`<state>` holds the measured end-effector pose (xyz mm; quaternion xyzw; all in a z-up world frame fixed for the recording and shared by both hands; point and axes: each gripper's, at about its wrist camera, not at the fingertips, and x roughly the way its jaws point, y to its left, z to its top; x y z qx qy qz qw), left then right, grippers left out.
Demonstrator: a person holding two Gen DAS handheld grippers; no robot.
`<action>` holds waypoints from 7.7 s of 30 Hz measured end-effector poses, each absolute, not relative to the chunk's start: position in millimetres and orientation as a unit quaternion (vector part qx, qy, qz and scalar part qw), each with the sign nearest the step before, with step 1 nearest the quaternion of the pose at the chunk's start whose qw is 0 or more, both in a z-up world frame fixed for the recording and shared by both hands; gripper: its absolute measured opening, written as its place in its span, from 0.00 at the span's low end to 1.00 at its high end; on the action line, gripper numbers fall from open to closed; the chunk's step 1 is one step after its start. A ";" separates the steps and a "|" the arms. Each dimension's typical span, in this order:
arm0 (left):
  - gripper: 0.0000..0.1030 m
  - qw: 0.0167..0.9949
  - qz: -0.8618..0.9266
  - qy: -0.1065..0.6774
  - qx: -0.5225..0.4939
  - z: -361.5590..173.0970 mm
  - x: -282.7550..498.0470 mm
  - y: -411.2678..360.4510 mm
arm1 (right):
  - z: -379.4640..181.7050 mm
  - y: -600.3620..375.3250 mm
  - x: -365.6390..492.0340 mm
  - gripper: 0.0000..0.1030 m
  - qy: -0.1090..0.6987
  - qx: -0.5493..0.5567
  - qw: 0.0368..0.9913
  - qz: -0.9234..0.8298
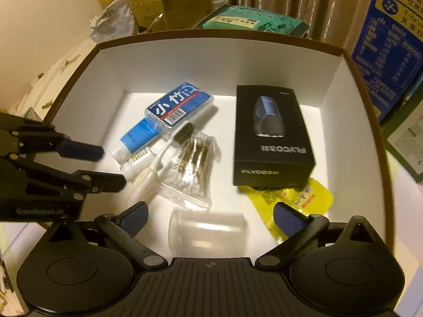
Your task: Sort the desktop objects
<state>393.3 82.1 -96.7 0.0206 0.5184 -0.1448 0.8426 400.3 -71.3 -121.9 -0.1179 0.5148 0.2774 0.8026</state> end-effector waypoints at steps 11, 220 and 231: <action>0.63 0.850 -0.136 0.507 0.043 -80.2 378.9 71.9 | -105.8 -86.7 386.8 0.98 0.503 -0.114 0.813 0.270; 0.62 0.828 -0.291 0.466 0.113 -126.9 194.4 -21.9 | -167.3 -245.4 152.8 0.39 0.493 0.017 0.863 0.108; 0.51 0.818 -0.296 0.481 0.110 -150.9 213.5 -50.4 | -166.2 -249.6 151.5 0.39 0.494 0.026 0.864 0.097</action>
